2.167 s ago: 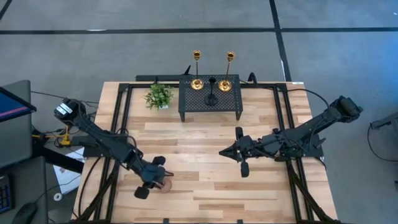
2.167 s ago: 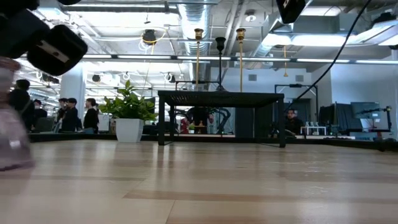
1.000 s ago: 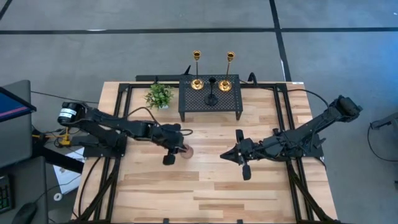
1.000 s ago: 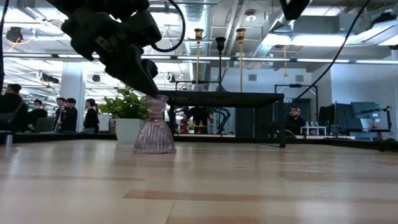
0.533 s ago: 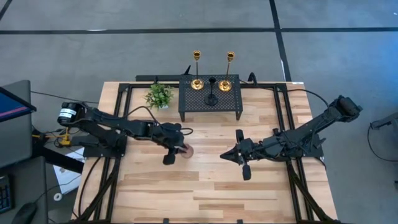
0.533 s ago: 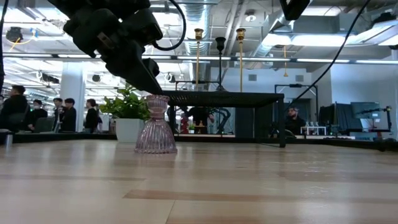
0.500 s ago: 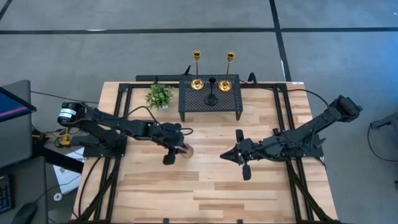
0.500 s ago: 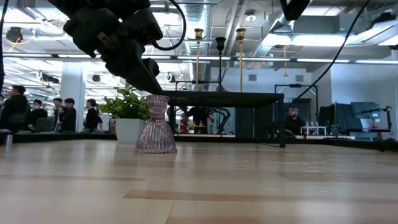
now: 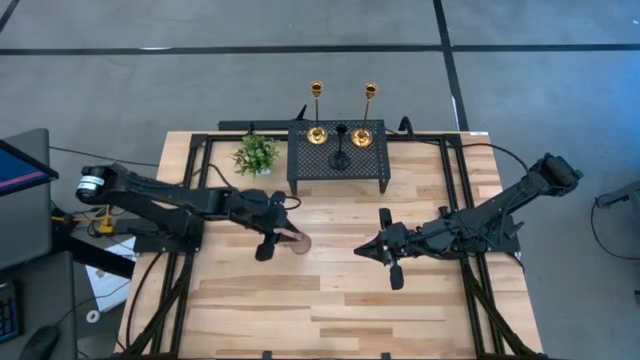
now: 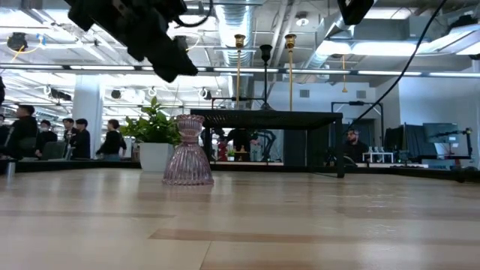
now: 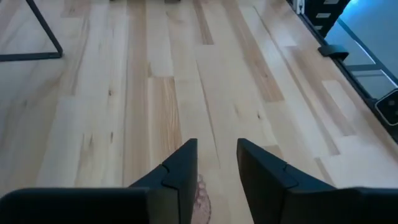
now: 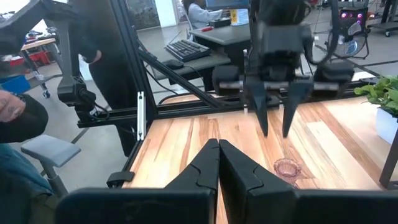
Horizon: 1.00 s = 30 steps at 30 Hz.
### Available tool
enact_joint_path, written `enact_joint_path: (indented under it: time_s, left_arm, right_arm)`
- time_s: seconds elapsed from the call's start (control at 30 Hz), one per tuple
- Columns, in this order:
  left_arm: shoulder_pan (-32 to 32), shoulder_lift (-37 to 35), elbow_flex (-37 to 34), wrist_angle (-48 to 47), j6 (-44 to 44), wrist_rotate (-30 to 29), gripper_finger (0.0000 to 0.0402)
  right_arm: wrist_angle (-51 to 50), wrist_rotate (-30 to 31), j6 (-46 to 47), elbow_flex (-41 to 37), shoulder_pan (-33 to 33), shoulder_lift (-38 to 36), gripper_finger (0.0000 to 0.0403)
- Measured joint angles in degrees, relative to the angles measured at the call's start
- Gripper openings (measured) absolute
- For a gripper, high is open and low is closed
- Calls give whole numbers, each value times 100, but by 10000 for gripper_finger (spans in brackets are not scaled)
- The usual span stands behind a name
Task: Pick & Place candle stick holders
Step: Put the pink glass candle holder on the shelf
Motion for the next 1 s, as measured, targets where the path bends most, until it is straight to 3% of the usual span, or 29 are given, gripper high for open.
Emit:
enact_joint_path:
  time_s: [0.17,0.37,0.7,1.0]
  left_arm:
    - [0,-529,0,-732,-1,-121,83]
    - [0,-1016,-79,-1588,-5,-365,11]
    - [1,-1953,-1894,-4,14,-566,3]
    - [0,-3060,-2971,1027,421,-531,3]
  right_arm:
    - [-75,0,0,0,4,0,0]
    - [-74,0,-1,0,80,0,0]
    - [-78,2,-17,0,267,0,0]
    - [-74,13,-46,0,201,0,0]
